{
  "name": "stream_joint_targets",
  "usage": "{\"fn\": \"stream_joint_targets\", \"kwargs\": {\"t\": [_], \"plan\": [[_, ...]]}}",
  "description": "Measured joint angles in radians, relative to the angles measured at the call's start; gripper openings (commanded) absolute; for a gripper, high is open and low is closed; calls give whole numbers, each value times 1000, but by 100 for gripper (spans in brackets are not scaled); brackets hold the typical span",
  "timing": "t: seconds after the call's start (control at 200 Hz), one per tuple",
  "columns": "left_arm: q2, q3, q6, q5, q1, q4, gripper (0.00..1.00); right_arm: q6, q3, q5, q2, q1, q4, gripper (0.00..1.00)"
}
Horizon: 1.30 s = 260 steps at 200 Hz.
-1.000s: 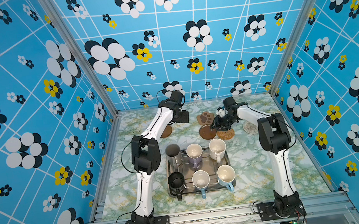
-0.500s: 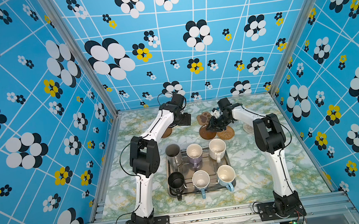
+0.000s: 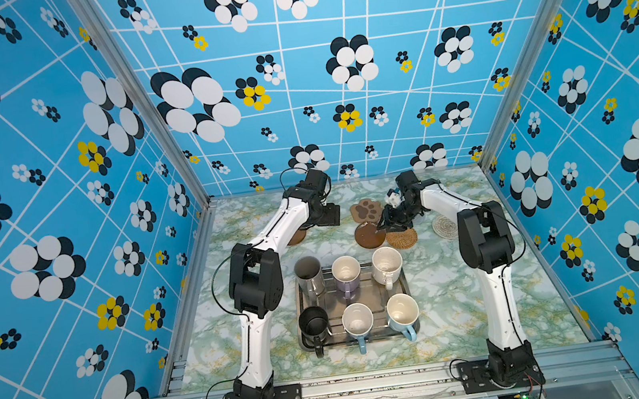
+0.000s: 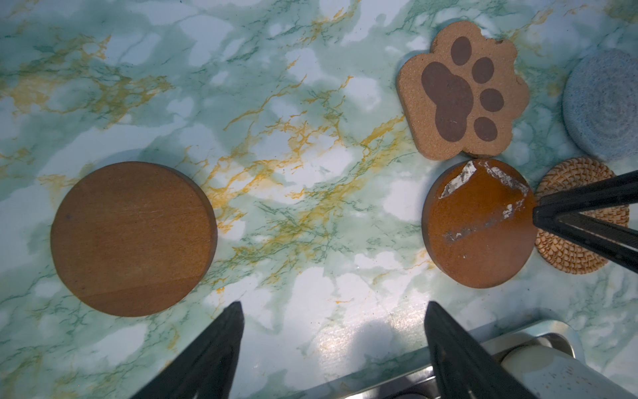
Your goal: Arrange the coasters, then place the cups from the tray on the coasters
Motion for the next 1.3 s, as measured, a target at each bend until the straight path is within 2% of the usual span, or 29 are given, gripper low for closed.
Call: {"fn": "stream_joint_targets", "kwargs": {"t": [0.355, 0.575, 0.875, 1.3], "plan": [[0, -13, -8, 13, -7, 5, 83, 2, -80, -2, -33, -17, 32, 39], [-1, -14, -12, 14, -7, 10, 83, 13, -77, -17, -28, 26, 46, 38], [-5, -33, -14, 14, -7, 16, 83, 50, 17, -66, 40, 84, 50, 36], [-7, -60, -15, 14, -6, 17, 82, 121, 266, -124, 202, 138, 51, 33]]}}
